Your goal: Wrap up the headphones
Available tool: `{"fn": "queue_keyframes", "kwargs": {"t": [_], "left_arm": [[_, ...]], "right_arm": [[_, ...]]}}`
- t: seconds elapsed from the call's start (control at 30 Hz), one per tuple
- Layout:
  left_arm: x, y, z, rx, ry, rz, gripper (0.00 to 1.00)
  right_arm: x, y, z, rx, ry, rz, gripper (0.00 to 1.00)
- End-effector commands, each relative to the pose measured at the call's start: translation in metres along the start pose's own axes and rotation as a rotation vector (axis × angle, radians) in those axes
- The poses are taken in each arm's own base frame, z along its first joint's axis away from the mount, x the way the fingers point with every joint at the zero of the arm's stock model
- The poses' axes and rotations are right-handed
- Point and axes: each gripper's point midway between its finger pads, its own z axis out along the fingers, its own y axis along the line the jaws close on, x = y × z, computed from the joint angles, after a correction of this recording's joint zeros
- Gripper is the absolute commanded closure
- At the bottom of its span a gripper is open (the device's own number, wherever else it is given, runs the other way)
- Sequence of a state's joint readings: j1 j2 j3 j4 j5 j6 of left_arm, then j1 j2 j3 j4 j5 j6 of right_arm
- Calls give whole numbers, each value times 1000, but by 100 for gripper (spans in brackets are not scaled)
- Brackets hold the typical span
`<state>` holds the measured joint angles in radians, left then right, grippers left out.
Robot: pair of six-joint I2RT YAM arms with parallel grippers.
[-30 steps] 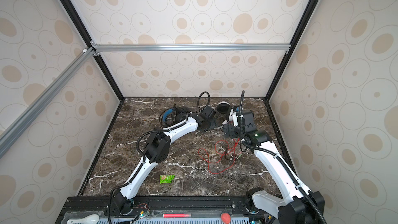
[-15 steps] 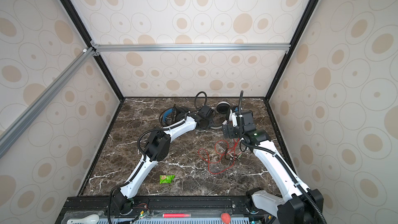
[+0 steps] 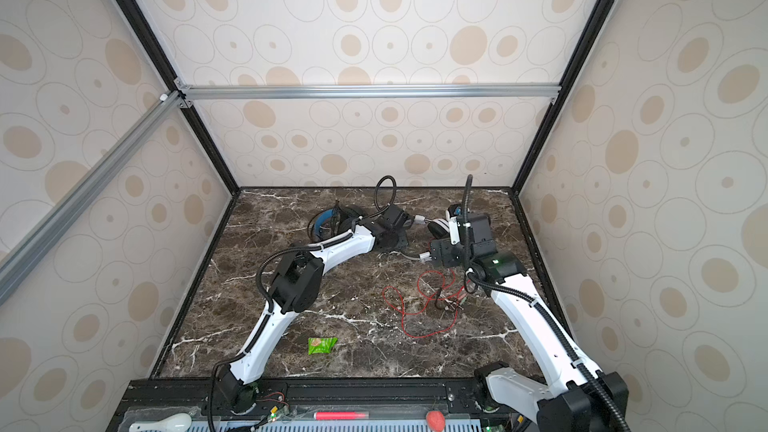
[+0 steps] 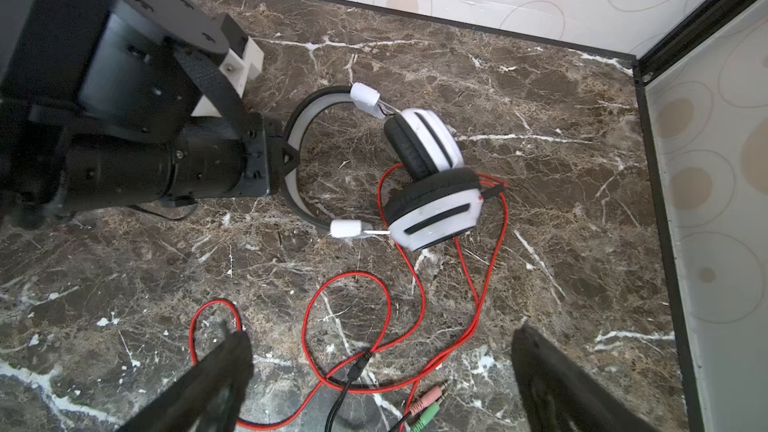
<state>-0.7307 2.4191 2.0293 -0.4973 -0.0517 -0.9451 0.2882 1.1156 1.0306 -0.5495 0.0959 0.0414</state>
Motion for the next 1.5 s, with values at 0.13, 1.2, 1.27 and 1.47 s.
{"fn": "queue_keyframes", "kwargs": {"t": [0.13,1.2,1.27,1.47], "left_arm": [[-9,4,-73,-33,6,152,100],[38,41,-44,-110,135,203,57],[41,38,-50,-87,150,227,55],[44,39,-81,-99,116,409,47]], "right_arm": [[-7,3,-10,-23,-28,23,0],[-8,8,-2,-47,-18,20,0],[-6,7,-1,-45,-16,22,0],[-4,7,0,-43,-12,19,0]]}}
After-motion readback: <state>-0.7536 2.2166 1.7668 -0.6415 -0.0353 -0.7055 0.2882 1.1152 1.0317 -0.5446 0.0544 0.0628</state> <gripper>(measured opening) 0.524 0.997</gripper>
